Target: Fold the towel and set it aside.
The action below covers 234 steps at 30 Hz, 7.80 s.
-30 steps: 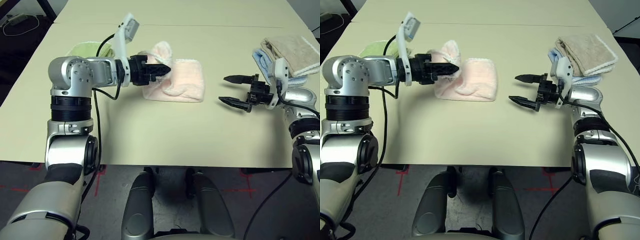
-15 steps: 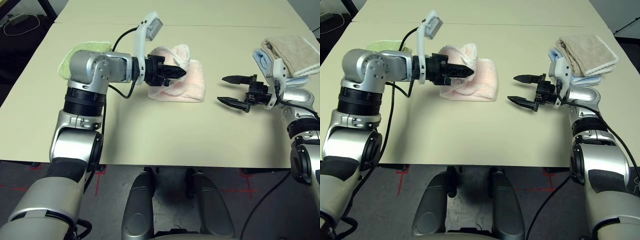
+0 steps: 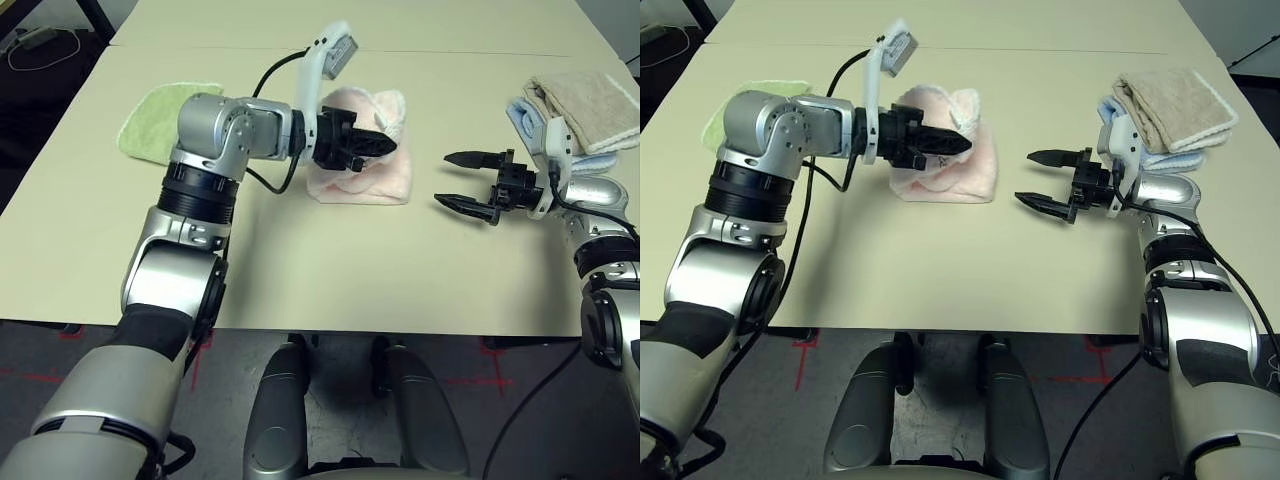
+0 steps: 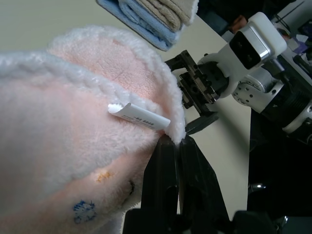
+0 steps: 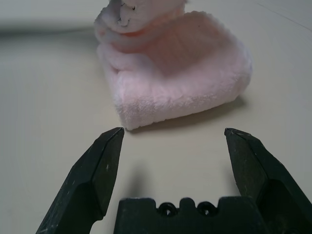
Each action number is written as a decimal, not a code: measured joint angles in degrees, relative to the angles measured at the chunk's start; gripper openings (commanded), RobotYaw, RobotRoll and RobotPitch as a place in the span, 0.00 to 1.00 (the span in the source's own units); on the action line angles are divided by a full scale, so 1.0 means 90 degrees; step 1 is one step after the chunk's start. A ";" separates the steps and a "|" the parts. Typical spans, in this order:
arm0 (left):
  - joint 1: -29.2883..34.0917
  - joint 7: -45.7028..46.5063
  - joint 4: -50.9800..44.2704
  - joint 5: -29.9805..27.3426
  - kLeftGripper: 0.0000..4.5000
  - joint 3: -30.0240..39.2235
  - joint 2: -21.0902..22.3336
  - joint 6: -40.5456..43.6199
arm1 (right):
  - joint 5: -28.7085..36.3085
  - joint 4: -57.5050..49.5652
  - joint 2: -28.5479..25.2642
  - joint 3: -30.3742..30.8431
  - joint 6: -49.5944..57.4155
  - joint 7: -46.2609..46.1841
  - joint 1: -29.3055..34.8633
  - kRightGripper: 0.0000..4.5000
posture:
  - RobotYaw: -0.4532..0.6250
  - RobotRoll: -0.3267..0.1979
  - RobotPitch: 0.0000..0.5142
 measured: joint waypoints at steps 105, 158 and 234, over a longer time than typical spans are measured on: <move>0.2142 0.0137 -0.0528 0.1525 1.00 0.0988 0.0850 -0.4084 | 0.0393 -0.0297 0.0390 -0.0304 0.0814 -0.0507 -0.0048 1.00 | 0.47 0.62 0.41; 0.3236 -0.0365 0.0525 0.1941 0.34 0.1434 0.1142 -0.6230 | 0.0560 -0.0823 0.0539 -0.0257 0.1205 -0.0484 0.0263 0.00 | 0.47 0.62 0.41; 0.1053 -0.1601 0.4014 0.2920 0.01 0.0413 0.0434 -0.7474 | -0.0513 0.0309 0.0957 0.0293 0.0769 -0.0942 -0.0548 0.00 | 0.47 0.62 0.42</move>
